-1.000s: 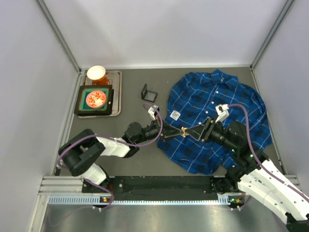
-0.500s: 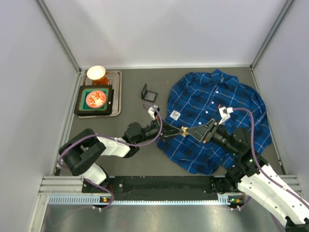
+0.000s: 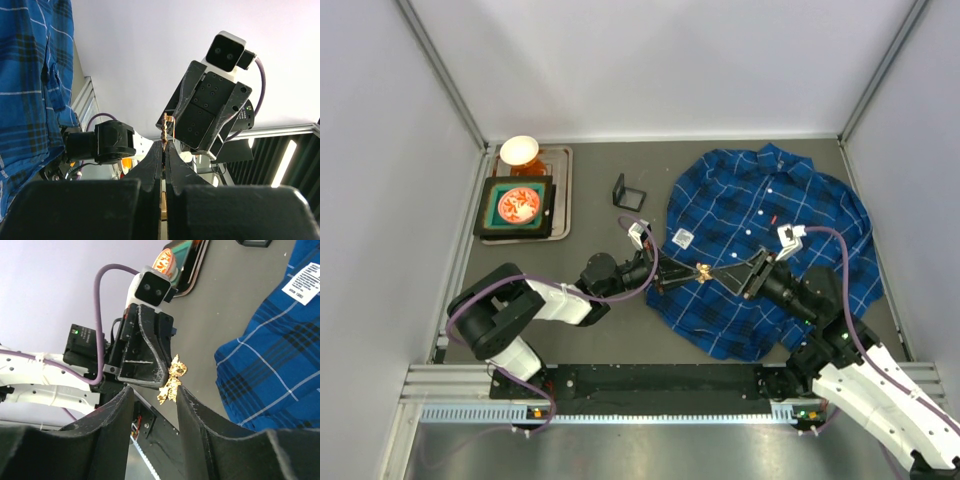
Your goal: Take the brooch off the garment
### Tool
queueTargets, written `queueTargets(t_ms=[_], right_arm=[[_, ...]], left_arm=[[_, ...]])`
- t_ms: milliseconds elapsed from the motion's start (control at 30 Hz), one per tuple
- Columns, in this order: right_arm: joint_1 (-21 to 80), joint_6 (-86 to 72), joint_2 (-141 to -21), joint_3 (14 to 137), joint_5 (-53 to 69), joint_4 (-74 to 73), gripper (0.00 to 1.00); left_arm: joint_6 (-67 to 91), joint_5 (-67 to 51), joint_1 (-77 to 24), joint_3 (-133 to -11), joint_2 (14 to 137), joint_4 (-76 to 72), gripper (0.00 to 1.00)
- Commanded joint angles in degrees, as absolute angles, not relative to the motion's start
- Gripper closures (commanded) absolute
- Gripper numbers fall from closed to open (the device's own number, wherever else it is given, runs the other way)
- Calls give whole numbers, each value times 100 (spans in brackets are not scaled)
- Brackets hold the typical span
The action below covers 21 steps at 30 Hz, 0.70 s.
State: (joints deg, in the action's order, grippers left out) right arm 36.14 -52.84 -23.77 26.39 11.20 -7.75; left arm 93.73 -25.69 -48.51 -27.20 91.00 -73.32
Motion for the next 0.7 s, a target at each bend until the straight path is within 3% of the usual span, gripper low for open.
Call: queueTargets(t_ms=[0,433,667], right_arm=[[3604,-5256,-2391,2751,1081,-765,60],[3604,-5573,-2531,2320,1090,-166,66],[3612,-5195,-2602,2583,739,-772,61]], left_arm=[[9351,-2575,-4852,-2865,8991,-9694,100],[9176,-2663,-4852,-2944,8702,-9414,100],[7877,-2786,-4860,-3058,7911,-7710,100]])
